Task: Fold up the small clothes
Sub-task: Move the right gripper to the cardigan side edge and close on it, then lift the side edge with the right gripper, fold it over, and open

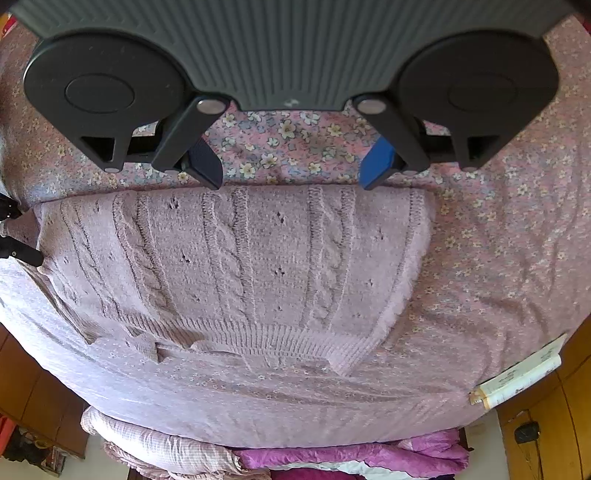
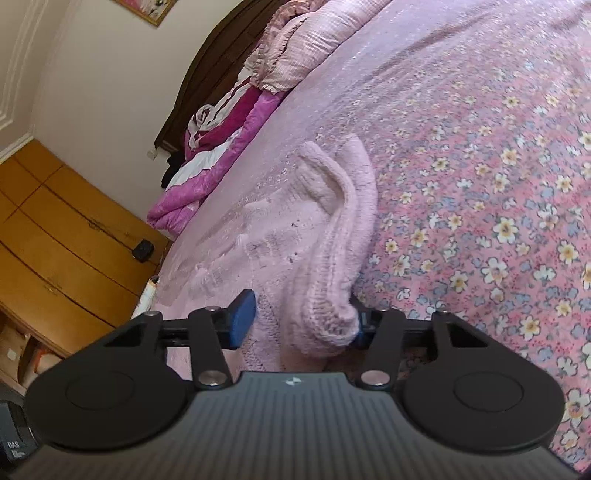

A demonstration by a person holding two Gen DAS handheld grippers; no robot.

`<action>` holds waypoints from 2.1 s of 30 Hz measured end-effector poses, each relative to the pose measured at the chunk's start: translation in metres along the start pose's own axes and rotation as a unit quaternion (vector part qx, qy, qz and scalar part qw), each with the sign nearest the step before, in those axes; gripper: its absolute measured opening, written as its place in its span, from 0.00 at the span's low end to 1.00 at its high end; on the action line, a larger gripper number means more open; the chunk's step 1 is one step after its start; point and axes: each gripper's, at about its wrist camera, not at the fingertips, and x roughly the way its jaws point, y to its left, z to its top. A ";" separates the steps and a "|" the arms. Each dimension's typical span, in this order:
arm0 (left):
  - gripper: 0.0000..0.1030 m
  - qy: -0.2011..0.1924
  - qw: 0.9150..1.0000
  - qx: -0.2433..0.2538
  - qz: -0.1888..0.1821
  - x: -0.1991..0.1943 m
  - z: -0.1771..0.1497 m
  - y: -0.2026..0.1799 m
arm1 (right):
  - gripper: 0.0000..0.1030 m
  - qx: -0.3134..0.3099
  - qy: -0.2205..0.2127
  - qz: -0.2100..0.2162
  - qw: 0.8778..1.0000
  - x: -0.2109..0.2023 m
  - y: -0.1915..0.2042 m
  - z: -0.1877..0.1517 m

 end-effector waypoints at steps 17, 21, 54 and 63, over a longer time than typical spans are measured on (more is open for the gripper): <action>0.80 0.001 1.000 0.000 -0.006 -0.002 -0.002 0.000 | 0.57 -0.016 0.005 -0.029 0.999 0.007 0.011 -0.002; 0.80 0.001 1.000 0.000 -0.004 -0.003 -0.002 0.000 | 0.56 -0.019 0.002 -0.036 0.999 0.010 0.015 -0.003; 0.80 -0.016 1.000 0.005 0.001 -0.014 0.007 0.007 | 0.26 -0.115 -0.035 -0.038 0.992 -0.007 0.081 0.005; 0.80 -0.028 0.999 -0.013 0.012 -0.020 0.013 0.030 | 0.24 -0.117 -0.049 0.019 0.992 -0.007 0.121 0.012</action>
